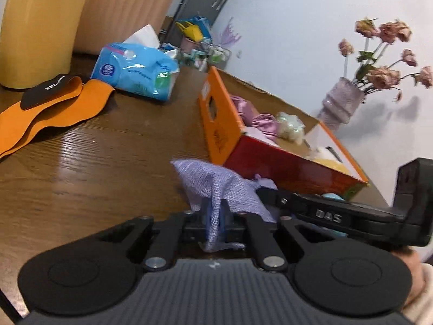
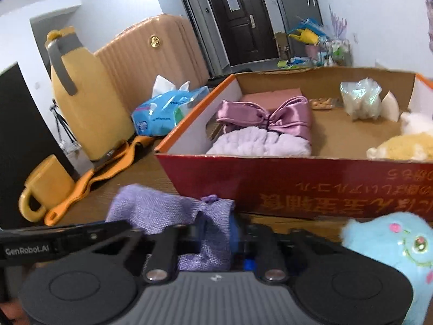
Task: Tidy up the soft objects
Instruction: 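Close both grippers together on the lilac knit pouch, then carry the lilac knit pouch into the red box and open both grippers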
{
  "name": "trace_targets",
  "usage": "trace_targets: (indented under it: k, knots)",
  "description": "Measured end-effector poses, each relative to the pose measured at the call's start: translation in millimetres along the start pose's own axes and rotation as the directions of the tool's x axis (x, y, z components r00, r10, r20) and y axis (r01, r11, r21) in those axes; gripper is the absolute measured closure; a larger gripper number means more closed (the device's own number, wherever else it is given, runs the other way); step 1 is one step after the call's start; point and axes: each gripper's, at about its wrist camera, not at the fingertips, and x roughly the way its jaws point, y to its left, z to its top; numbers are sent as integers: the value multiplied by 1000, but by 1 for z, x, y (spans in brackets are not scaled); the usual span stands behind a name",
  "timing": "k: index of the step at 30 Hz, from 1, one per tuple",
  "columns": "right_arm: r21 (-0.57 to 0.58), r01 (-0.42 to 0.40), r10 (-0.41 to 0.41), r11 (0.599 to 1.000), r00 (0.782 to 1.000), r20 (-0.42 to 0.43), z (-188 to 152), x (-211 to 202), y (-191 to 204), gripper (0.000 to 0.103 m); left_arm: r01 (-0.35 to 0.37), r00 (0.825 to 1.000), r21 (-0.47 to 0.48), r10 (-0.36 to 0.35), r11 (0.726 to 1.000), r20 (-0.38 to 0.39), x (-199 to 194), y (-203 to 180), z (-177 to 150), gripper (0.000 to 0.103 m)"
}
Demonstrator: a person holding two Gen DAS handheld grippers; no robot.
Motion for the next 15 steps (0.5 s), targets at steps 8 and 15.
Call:
trace_targets:
  k: [8, 15]
  knots:
    - [-136, -72, 82, 988, 994, 69, -46, -111, 22, 98, 113, 993, 17, -114, 993, 23, -75, -59, -63, 97]
    - [-15, 44, -43, 999, 998, 49, -114, -189, -21, 96, 114, 990, 61, -108, 992, -93, -71, -112, -124, 97]
